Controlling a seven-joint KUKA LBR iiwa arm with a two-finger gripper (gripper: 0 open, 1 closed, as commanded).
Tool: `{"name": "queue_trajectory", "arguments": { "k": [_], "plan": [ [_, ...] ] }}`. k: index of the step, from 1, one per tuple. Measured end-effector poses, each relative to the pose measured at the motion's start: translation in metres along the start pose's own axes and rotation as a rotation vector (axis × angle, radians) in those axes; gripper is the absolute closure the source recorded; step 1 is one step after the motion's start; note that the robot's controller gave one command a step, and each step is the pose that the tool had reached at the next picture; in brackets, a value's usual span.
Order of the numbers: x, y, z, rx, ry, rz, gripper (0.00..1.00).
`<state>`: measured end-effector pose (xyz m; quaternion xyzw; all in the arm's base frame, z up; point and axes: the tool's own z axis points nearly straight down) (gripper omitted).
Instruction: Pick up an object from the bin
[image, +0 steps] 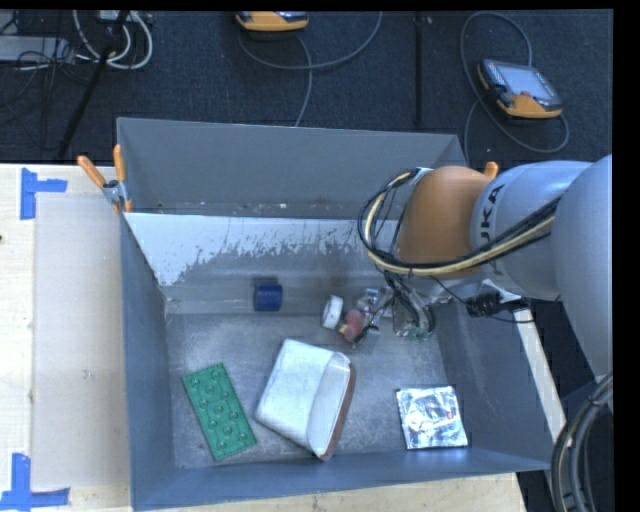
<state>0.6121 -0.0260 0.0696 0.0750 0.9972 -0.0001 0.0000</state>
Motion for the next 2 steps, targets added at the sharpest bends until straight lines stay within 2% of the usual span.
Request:
{"name": "queue_trajectory", "arguments": {
  "k": [1,2],
  "plan": [
    [0.022,0.012,-0.128,-0.002,-0.008,0.051,1.00],
    [0.026,0.020,-0.187,0.000,-0.006,-0.396,1.00]
  ]
}}
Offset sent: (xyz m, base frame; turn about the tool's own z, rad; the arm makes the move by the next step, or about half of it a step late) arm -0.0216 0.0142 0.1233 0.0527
